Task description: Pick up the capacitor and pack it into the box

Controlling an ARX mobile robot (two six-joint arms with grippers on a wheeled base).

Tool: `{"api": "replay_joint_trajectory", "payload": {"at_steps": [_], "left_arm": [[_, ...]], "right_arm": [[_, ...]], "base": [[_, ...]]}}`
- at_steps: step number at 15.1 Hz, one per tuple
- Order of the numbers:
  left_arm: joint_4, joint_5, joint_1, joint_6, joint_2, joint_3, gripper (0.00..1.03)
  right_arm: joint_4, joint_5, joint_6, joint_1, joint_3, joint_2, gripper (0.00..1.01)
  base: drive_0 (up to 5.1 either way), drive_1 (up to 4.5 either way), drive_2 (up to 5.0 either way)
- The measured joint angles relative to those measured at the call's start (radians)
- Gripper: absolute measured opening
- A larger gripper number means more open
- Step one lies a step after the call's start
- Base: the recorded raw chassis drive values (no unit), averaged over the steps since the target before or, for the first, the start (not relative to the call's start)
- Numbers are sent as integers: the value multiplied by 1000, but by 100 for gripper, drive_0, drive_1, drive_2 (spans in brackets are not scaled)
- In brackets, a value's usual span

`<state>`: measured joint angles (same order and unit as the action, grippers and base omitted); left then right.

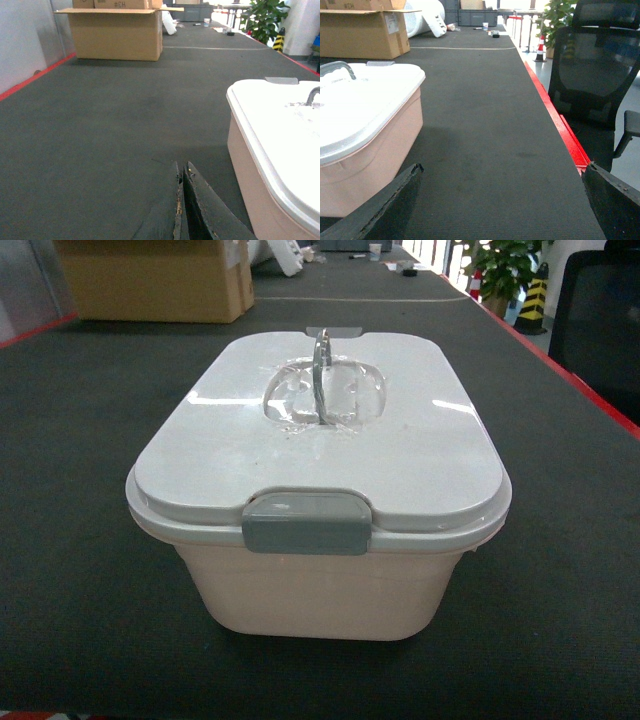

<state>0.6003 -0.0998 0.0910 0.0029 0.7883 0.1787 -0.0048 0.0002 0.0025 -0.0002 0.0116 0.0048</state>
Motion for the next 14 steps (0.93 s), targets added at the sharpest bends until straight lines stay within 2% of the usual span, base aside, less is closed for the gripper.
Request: {"api": "replay_joint_trajectory", "payload": {"at_steps": [1,2,3,9,11,14], "left_arm": [[-11,23,-15,0,-35,-26,2],[-27,92,-77,1,-76,-47,2],[-41,85,-96,-2,-103,-60,2],[-178,100,-89,-2,-315,-135,2],[-174,100,-89,-2,-351,-166,2],[-251,100,-89,-2,-444,-166,2]], "right_arm": [[0,0,0,0,0,0,98],[0,0,0,0,0,0,98],[-1,1,0,0,0,0,98],[0,0,0,0,0,0,98],[-1,0,0,0,0,0,98],[0,0,0,0,0,0,98]], "base": [[0,0,0],[0,0,0],[0,0,0],[0,0,0],[0,0,0],[0,0,0]]}}
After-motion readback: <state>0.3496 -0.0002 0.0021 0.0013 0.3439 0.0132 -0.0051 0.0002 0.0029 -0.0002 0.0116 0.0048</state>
